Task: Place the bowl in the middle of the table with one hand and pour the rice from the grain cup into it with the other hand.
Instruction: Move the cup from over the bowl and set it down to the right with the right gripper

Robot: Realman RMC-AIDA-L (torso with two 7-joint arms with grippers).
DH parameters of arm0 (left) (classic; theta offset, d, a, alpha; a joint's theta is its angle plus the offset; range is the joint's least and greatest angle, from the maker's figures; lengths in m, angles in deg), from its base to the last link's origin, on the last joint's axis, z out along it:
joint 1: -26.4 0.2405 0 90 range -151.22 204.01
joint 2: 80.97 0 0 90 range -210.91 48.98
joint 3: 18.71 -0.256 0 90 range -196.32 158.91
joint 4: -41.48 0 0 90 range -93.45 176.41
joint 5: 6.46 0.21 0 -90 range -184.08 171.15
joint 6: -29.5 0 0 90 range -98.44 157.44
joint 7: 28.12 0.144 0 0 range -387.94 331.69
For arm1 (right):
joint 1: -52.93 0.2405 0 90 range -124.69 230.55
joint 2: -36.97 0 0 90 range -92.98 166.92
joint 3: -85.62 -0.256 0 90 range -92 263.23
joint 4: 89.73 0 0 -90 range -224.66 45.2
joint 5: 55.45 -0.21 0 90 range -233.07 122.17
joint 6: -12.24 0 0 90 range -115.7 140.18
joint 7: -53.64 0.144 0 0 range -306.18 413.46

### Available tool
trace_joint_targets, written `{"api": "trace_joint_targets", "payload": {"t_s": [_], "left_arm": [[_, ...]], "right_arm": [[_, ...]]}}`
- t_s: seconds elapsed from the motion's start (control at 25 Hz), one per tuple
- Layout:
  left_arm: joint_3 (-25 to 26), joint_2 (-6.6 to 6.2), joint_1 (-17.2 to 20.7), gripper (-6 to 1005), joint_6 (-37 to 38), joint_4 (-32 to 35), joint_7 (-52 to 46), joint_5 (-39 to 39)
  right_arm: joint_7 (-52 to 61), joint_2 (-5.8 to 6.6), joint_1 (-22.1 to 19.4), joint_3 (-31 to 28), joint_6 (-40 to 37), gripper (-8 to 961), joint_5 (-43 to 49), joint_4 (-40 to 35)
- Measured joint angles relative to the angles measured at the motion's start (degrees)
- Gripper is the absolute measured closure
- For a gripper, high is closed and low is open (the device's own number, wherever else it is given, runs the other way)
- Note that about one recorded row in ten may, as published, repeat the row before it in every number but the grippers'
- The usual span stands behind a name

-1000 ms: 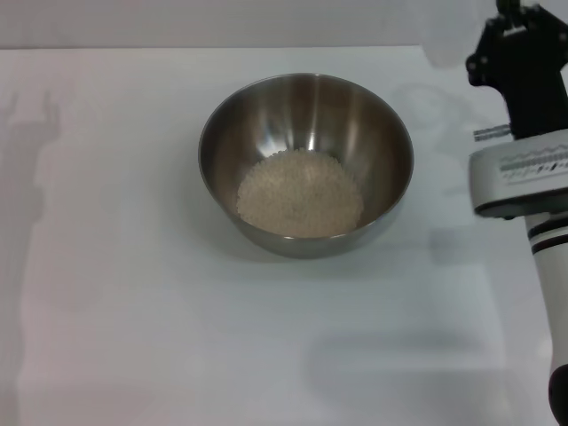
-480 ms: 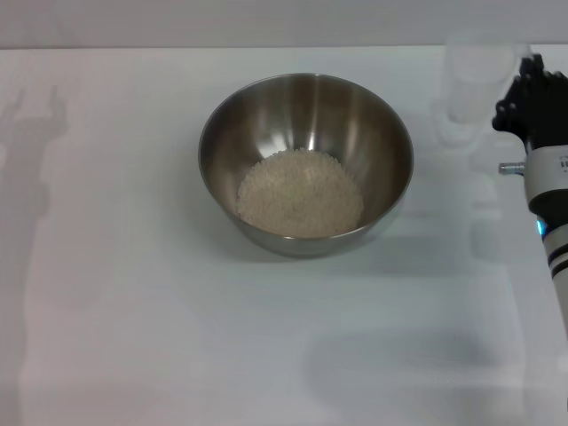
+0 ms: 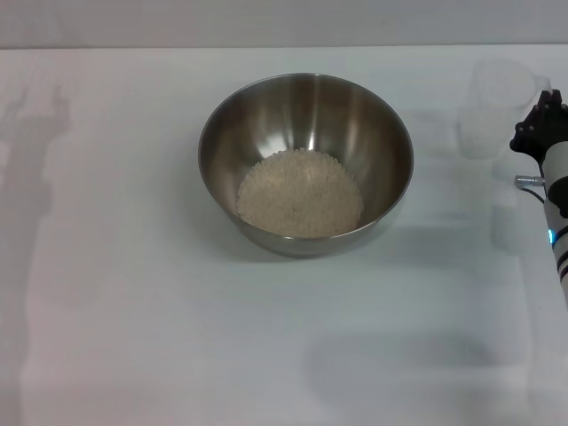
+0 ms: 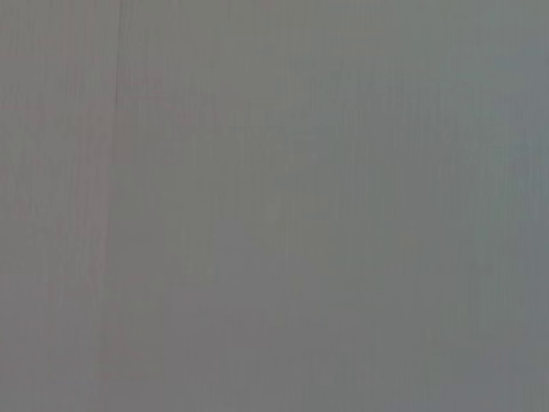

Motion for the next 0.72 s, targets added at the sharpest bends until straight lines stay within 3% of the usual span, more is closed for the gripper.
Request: {"api": "trace_joint_targets", "payload": {"t_s": [0.72], "left_arm": [[-0.15,-0.15,-0.5,548,0.02,-0.01,0.59,0.0]], "right_arm": [[6.06,-0.22,1.33,0.65,3.46,952,0.44,-5.51]]}}
